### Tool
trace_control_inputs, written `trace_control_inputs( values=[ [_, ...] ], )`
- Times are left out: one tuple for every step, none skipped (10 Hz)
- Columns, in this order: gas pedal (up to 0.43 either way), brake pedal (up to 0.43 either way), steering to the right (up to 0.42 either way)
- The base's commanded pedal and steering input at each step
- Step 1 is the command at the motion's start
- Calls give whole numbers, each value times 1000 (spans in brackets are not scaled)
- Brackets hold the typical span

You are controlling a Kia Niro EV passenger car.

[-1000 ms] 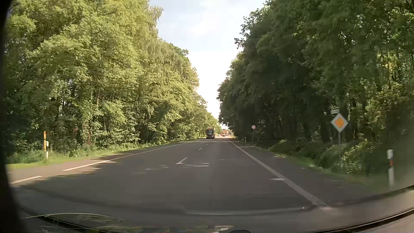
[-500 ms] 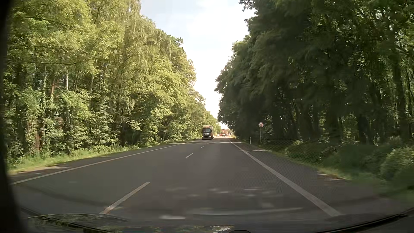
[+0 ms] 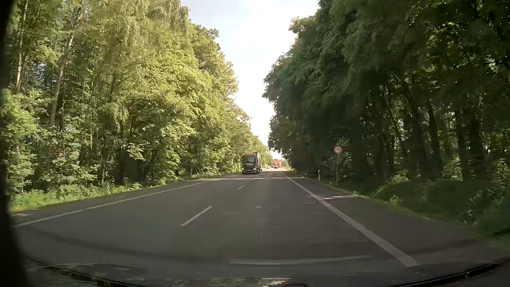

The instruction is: Follow the waypoints while adhering to traffic rules and regulations

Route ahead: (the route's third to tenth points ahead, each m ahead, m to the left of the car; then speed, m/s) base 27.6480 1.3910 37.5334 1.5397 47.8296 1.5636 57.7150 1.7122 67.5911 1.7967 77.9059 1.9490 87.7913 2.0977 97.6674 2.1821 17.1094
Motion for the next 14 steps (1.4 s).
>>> trace_control_inputs(
  values=[
    [150,0,-3],
    [150,0,-3],
    [150,0,-3],
    [150,0,-3],
    [150,0,-3],
    [150,0,-2],
    [150,0,-2],
    [150,0,-2],
    [150,0,-2],
    [150,0,-2],
    [150,0,-1],
    [150,0,-1],
    [150,0,-2],
    [150,0,-1]
  ],
)
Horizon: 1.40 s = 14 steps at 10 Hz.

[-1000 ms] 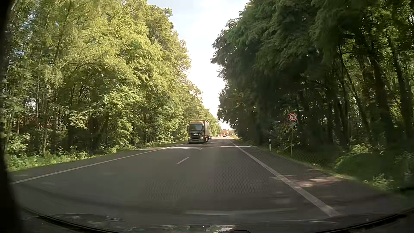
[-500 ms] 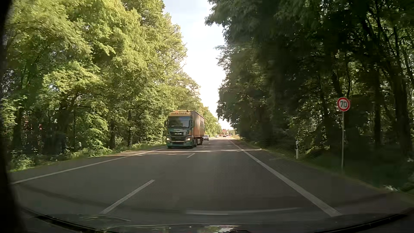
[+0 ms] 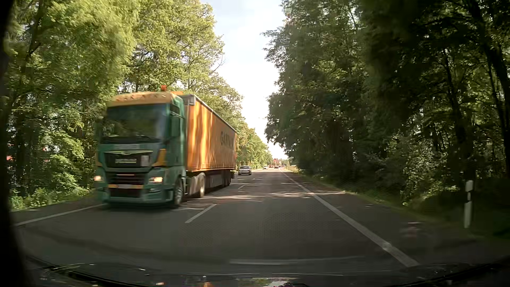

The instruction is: Follow the waypoints while adhering to traffic rules and regulations

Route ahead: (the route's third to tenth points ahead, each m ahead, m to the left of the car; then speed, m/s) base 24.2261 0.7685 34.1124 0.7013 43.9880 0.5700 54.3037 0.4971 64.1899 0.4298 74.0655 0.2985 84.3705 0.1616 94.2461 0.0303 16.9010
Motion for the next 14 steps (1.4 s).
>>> trace_control_inputs(
  values=[
    [150,0,-1],
    [150,0,-2],
    [150,0,-1],
    [150,0,-1],
    [150,0,-1],
    [150,0,-1],
    [150,0,-1],
    [150,0,-1],
    [150,0,-1],
    [150,0,-1],
    [150,0,-2],
    [150,0,-2],
    [150,0,-2],
    [150,0,-2]
  ],
)
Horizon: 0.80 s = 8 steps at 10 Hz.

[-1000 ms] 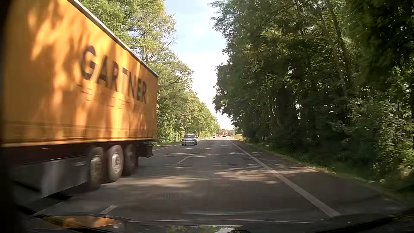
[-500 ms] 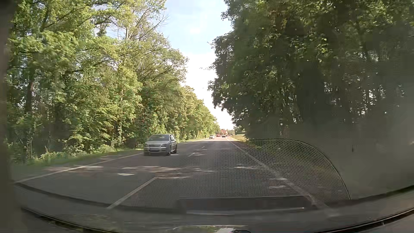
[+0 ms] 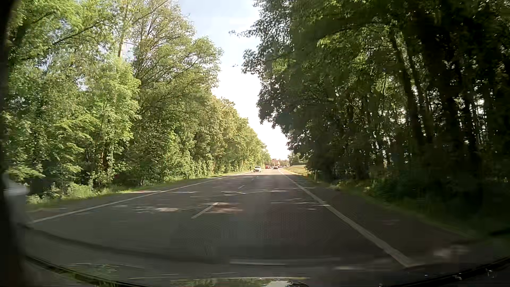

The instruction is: Follow the waypoints while adhering to traffic rules and regulations

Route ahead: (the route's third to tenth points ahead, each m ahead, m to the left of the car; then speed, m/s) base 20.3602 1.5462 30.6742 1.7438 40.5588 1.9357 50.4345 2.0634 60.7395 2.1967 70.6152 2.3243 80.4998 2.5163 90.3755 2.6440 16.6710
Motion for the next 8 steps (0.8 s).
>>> trace_control_inputs(
  values=[
    [150,0,-3],
    [150,0,-2],
    [150,0,-3],
    [150,0,-3],
    [150,0,-3],
    [150,0,-2],
    [150,0,-3],
    [150,0,-3]
  ],
)
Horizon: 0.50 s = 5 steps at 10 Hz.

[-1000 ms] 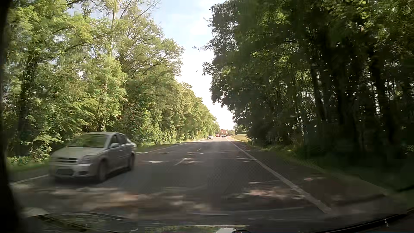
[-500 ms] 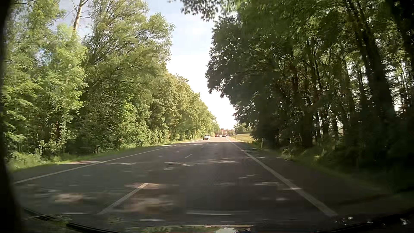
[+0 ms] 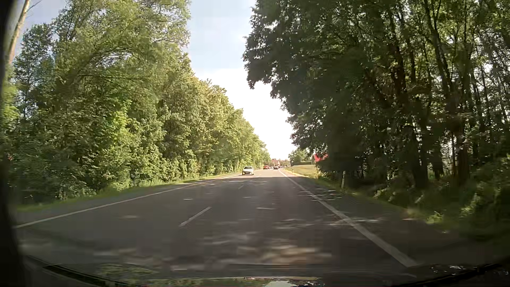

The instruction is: Follow the waypoints while adhering to traffic rules and regulations

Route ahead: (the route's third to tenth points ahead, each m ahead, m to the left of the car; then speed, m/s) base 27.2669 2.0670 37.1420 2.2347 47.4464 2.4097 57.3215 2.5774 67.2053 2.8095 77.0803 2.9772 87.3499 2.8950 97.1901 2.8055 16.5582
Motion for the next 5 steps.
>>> trace_control_inputs(
  values=[
    [150,0,-2],
    [150,0,-2],
    [150,0,-3],
    [150,0,-3],
    [150,0,-2]
  ],
)
